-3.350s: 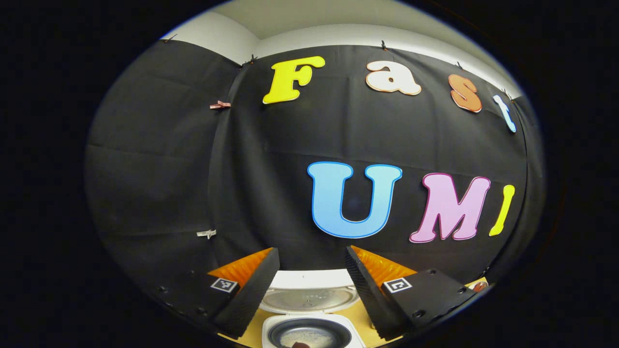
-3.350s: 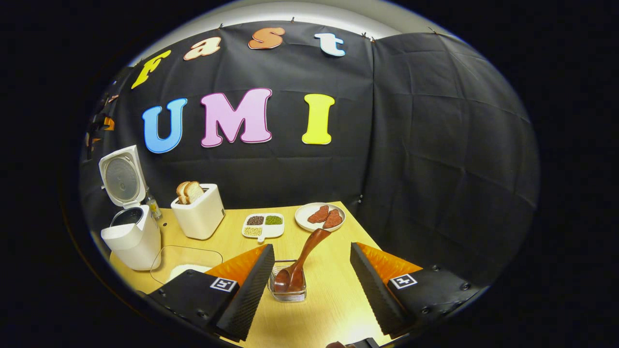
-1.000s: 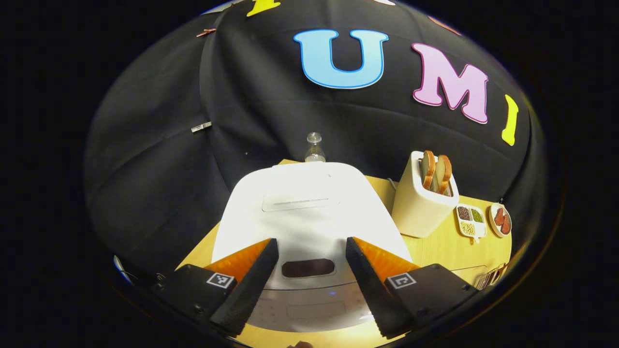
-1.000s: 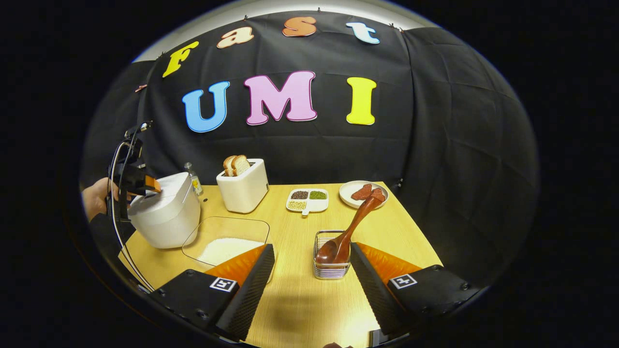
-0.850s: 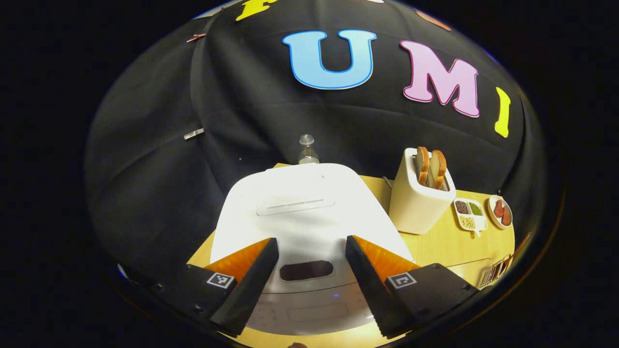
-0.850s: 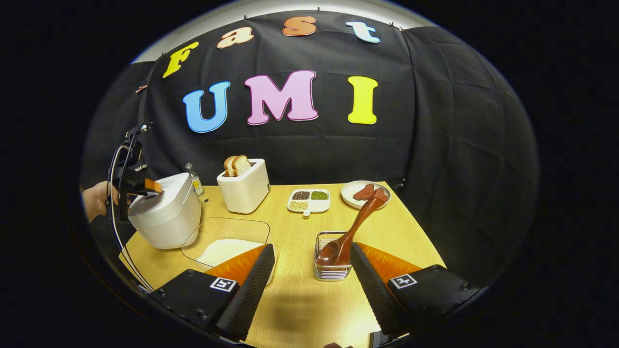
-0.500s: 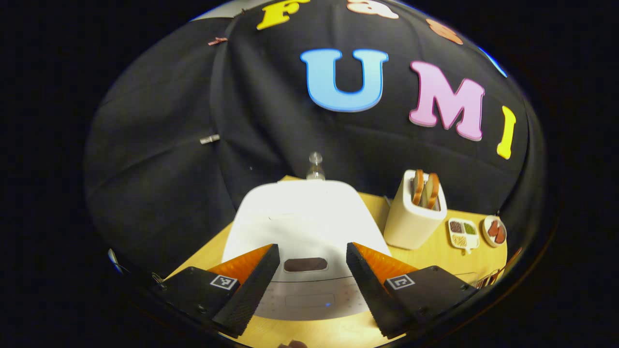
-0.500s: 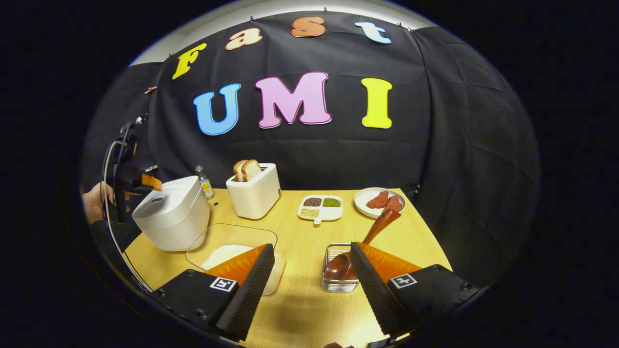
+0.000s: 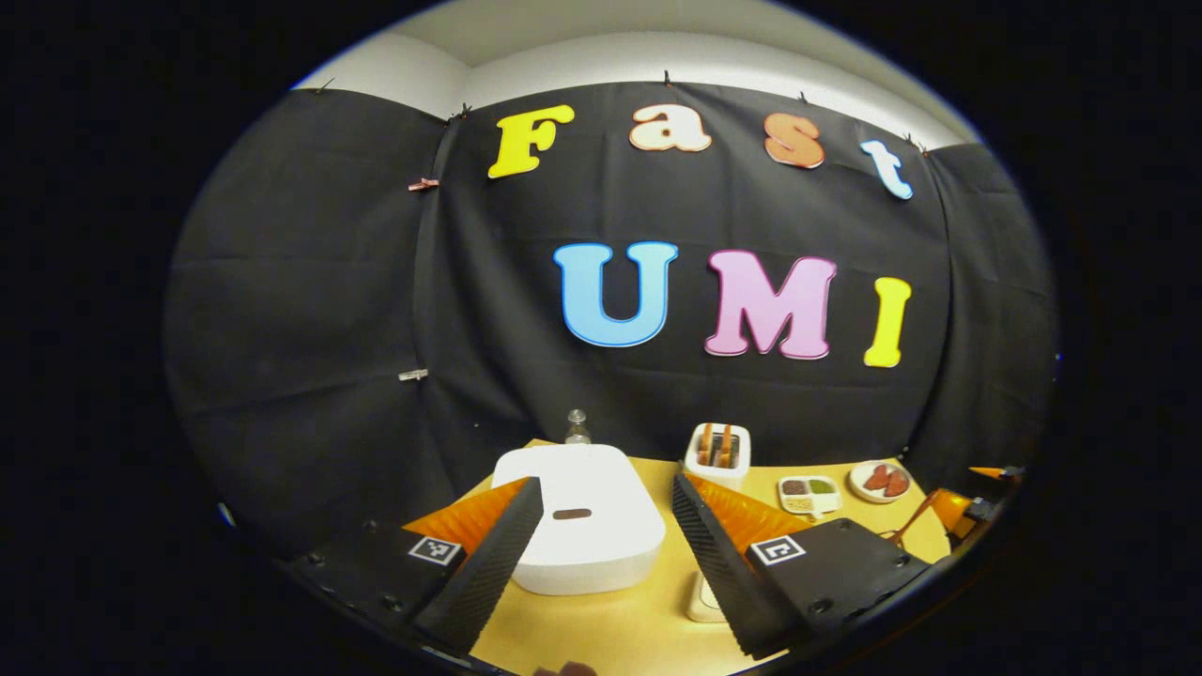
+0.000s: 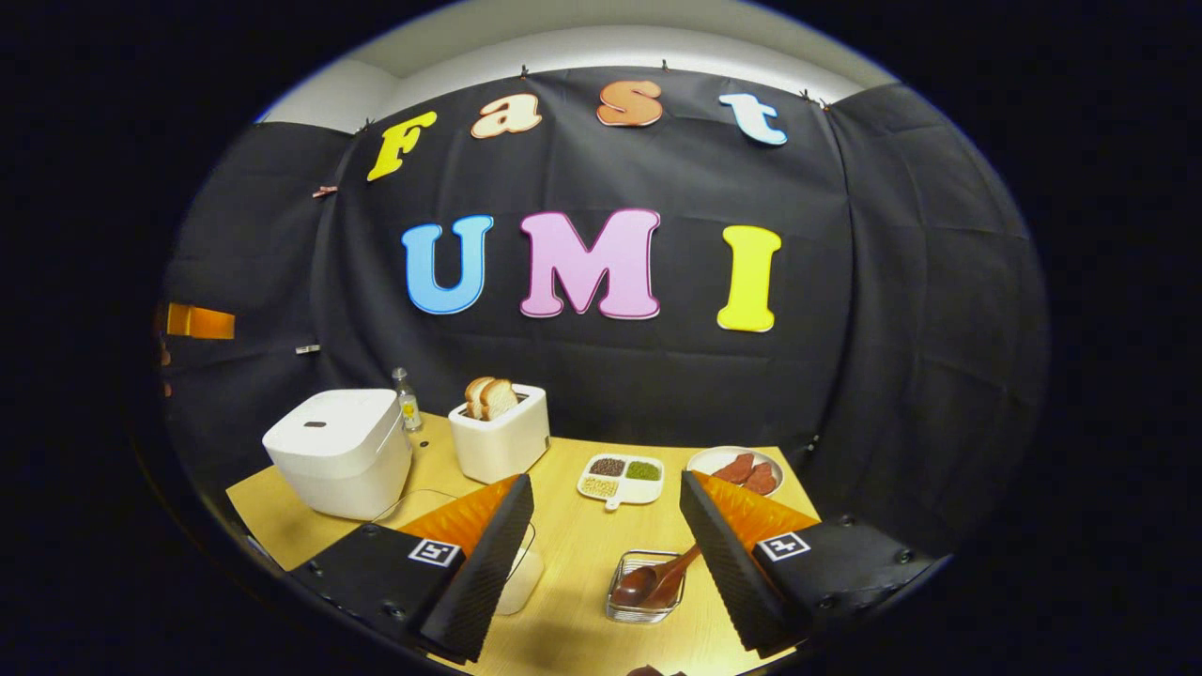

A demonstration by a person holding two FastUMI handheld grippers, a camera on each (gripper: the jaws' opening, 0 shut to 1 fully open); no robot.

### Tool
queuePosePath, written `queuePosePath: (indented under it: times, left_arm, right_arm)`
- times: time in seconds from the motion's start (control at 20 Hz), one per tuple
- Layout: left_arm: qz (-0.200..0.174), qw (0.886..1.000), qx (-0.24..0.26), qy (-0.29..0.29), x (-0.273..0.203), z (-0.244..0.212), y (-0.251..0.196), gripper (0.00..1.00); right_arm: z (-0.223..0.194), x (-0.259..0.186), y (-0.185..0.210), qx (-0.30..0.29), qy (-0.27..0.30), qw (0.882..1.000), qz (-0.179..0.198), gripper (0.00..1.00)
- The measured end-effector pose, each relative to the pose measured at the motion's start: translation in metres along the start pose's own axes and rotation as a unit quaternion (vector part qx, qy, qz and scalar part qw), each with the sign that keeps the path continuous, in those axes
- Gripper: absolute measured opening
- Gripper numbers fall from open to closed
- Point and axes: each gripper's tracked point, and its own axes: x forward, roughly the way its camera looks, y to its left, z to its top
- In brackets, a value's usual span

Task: Close the left gripper, press the button to open the rice cooker; take a wooden spoon from the chopstick holder with the right hand, scoop a spoonful of rice and pour it into the rice cooker, then put the wooden spoon back into the chopstick holder.

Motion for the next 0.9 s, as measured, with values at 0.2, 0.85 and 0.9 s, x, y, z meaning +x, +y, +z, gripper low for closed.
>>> queuePosePath:
  times: [0.2,0.85,0.9]
  left_arm:
    - [-0.056,0.998,-0.008,-0.011,-0.046,0.007,-0.007,0.96]
    - [-0.101,0.994,-0.048,-0.015,-0.111,-0.02,0.03,0.96]
    - [-0.101,0.994,-0.045,-0.015,-0.113,-0.021,0.032,0.96]
  right_arm:
    - [0.023,-0.048,0.0,0.015,-0.015,0.999,-0.045,0.99]
    - [0.043,-0.142,0.022,0.019,-0.041,0.994,-0.1,0.98]
    - [0.046,-0.144,0.026,0.019,-0.045,0.994,-0.099,0.98]
